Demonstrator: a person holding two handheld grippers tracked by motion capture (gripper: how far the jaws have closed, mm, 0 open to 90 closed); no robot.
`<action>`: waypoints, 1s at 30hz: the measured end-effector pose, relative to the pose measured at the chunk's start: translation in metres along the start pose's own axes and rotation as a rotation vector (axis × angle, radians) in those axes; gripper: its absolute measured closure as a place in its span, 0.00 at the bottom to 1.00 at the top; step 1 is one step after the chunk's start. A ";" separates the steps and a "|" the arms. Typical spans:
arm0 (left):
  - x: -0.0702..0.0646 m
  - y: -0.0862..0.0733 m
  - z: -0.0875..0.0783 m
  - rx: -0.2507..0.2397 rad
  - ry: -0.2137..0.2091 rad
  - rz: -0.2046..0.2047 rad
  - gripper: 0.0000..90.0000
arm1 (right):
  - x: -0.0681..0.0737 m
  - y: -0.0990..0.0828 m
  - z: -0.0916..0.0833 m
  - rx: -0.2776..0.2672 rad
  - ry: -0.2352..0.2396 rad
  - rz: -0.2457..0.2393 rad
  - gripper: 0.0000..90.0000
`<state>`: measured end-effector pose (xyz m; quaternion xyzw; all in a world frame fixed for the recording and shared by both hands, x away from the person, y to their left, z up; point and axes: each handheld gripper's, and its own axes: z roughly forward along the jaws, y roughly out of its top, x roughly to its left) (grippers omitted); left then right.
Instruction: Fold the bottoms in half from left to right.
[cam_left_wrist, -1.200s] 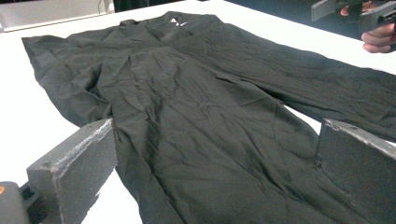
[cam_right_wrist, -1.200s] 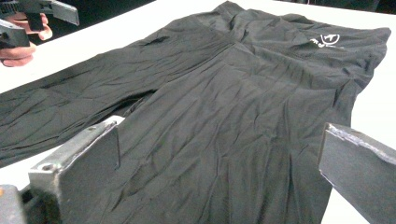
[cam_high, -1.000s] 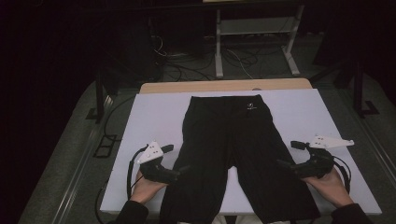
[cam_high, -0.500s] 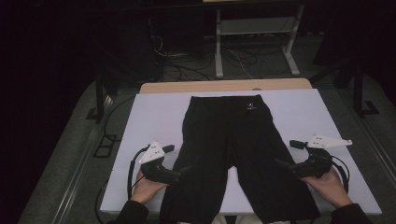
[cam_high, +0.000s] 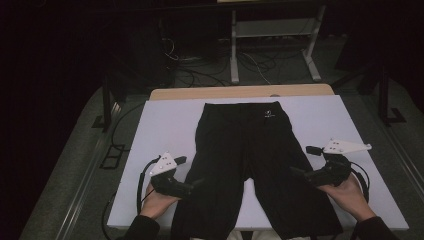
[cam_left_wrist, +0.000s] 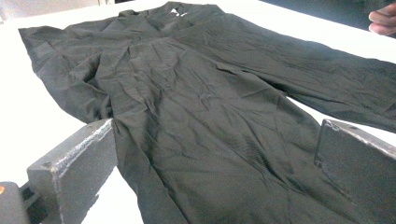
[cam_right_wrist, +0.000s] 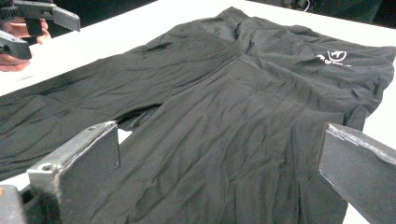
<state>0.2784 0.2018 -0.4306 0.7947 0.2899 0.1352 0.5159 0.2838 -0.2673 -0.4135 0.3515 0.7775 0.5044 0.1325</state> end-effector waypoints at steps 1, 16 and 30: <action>0.000 0.000 0.000 0.000 0.000 0.000 0.00 | 0.000 0.000 0.000 0.000 0.000 0.000 0.00; -0.003 0.001 0.002 0.006 -0.009 0.000 0.00 | 0.001 0.033 0.016 0.025 0.023 -0.019 0.00; -0.003 0.001 0.002 0.004 -0.014 -0.003 0.00 | 0.004 0.060 0.034 0.022 0.037 -0.036 0.00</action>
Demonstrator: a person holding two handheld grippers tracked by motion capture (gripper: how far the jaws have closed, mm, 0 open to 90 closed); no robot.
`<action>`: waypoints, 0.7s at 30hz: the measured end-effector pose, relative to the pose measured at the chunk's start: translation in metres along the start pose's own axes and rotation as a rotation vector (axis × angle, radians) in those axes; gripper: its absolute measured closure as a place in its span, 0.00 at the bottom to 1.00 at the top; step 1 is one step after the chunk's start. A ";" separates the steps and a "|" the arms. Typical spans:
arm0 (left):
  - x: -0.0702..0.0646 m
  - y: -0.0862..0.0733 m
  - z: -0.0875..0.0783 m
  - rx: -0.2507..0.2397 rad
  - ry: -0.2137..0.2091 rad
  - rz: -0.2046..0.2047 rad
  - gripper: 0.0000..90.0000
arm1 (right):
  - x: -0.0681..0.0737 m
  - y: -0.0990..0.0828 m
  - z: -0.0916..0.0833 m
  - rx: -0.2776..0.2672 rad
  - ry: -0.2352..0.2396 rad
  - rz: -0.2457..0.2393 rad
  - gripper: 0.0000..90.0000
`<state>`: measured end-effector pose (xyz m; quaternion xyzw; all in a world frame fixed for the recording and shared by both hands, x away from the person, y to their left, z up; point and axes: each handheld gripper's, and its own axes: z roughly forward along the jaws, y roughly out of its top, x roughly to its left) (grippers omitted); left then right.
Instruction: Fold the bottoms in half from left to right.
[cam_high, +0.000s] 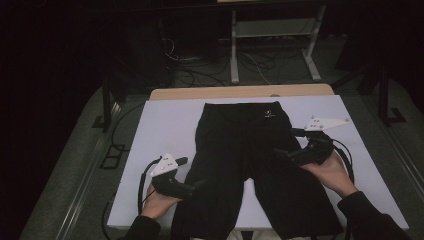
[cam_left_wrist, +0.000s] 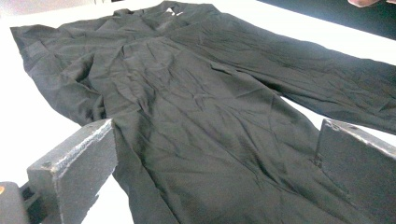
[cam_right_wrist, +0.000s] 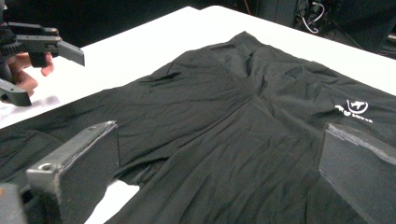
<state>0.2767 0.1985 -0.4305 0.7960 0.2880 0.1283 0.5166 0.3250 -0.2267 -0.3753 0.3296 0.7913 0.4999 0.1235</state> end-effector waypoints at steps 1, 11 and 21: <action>0.000 0.000 0.000 0.000 -0.001 0.001 0.00 | 0.001 0.003 0.002 0.003 0.002 -0.003 0.00; 0.000 0.000 0.000 0.002 -0.003 0.000 0.00 | 0.002 0.018 0.012 0.014 0.018 -0.017 0.01; 0.001 0.000 0.000 0.004 -0.002 -0.001 0.00 | -0.003 0.034 0.024 0.028 0.017 -0.019 0.01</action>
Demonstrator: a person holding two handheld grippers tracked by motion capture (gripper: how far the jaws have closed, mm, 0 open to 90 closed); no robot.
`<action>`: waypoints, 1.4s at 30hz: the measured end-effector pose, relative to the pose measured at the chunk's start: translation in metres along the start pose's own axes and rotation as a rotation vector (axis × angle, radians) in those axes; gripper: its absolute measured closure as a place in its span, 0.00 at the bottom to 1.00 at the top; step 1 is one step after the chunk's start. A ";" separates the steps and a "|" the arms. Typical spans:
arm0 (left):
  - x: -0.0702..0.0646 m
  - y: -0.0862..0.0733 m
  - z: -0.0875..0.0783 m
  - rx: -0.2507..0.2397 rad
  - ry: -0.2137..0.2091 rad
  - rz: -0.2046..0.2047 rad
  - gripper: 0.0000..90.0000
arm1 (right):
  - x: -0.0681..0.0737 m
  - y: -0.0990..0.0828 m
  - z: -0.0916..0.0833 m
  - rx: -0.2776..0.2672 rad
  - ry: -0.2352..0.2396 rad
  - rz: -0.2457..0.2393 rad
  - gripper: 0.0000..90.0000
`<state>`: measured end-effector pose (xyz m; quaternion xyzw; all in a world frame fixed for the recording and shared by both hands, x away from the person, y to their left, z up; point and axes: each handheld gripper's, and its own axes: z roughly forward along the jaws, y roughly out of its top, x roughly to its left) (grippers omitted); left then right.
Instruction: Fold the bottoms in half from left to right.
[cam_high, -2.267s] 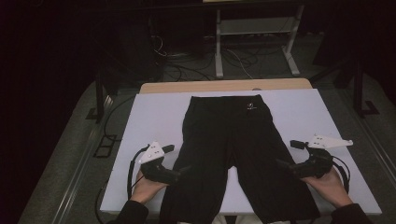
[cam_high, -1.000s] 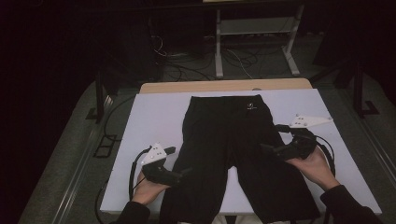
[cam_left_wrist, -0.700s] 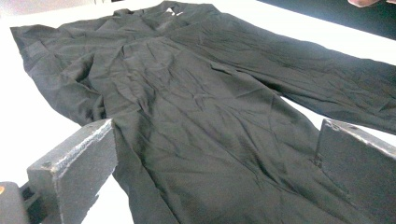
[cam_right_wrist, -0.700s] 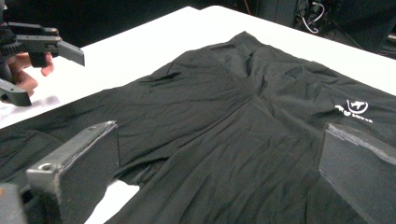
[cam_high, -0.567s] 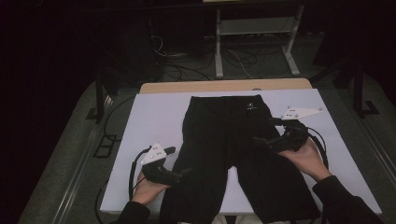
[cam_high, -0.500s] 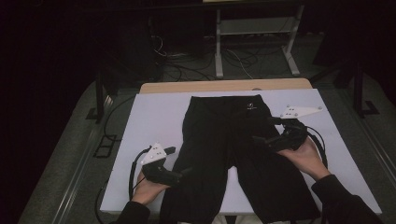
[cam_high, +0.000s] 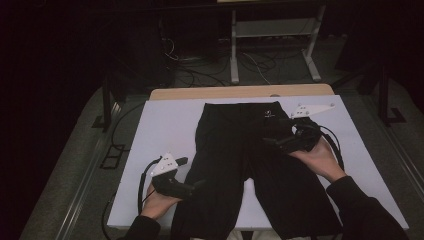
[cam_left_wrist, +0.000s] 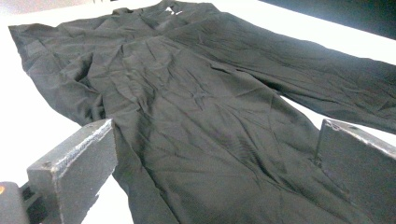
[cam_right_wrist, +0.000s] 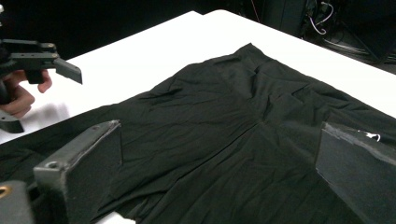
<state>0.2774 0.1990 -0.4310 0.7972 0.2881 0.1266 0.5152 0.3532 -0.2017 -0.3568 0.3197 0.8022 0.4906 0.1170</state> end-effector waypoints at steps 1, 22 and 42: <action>0.000 0.000 0.000 0.002 -0.001 0.000 0.00 | -0.001 0.001 0.002 0.006 -0.002 0.000 0.01; 0.001 0.000 0.000 0.001 -0.004 -0.004 0.00 | -0.026 0.022 0.029 0.037 -0.039 0.015 0.01; 0.002 0.000 0.000 0.004 0.003 -0.011 0.00 | -0.015 0.061 0.057 0.026 -0.002 -0.042 0.01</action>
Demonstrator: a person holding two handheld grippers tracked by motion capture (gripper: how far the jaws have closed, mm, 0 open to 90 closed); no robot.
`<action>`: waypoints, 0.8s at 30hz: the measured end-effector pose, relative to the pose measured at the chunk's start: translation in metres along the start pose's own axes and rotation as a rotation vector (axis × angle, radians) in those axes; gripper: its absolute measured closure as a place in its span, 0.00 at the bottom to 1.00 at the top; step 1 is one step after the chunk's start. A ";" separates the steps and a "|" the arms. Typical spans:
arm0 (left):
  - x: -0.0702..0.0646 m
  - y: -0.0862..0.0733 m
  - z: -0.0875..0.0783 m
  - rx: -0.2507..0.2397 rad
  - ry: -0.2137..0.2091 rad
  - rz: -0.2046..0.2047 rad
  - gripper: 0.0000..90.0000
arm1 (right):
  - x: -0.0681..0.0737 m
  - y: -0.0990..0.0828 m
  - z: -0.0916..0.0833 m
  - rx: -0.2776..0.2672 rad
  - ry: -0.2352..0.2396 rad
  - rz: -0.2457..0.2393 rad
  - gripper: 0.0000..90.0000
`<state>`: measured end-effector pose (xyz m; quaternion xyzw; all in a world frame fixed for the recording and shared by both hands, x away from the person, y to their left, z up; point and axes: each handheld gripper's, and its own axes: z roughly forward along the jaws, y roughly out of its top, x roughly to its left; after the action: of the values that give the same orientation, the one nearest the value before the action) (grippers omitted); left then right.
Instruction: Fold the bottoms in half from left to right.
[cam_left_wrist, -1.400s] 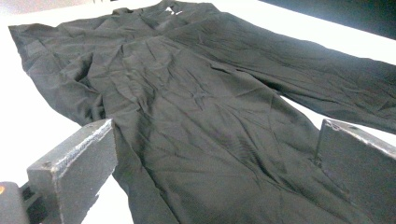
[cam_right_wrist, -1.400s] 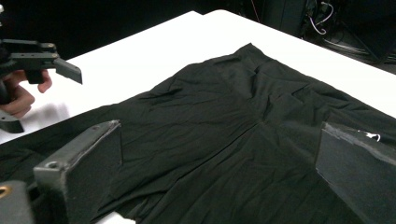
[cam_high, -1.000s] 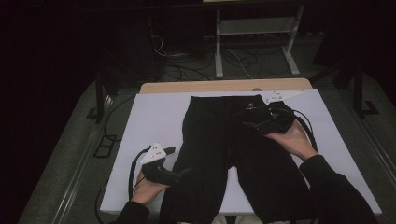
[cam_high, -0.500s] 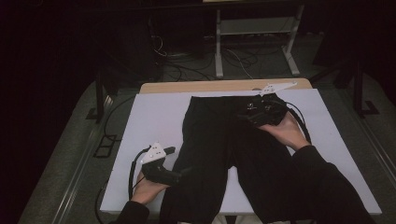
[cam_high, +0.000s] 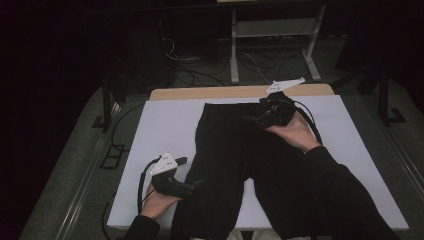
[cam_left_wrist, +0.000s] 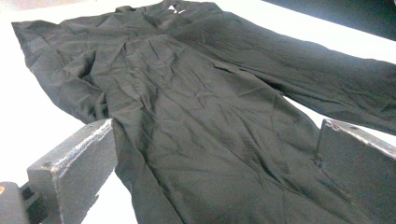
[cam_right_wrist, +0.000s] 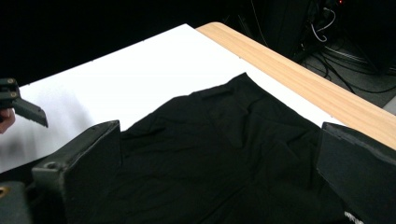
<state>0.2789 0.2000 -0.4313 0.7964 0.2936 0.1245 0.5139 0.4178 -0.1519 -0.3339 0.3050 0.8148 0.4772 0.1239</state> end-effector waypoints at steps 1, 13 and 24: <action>0.000 0.000 0.000 0.001 0.000 0.002 0.00 | 0.000 0.002 0.002 0.002 -0.001 -0.003 0.01; 0.000 0.000 0.000 -0.003 -0.005 0.003 0.00 | 0.003 0.014 0.027 0.020 0.009 -0.004 0.00; 0.001 0.001 -0.001 -0.009 -0.005 -0.005 0.00 | 0.011 0.027 0.059 0.031 0.013 -0.015 0.00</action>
<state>0.2799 0.2009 -0.4304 0.7936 0.2938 0.1226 0.5185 0.4487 -0.0934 -0.3401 0.2976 0.8251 0.4658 0.1172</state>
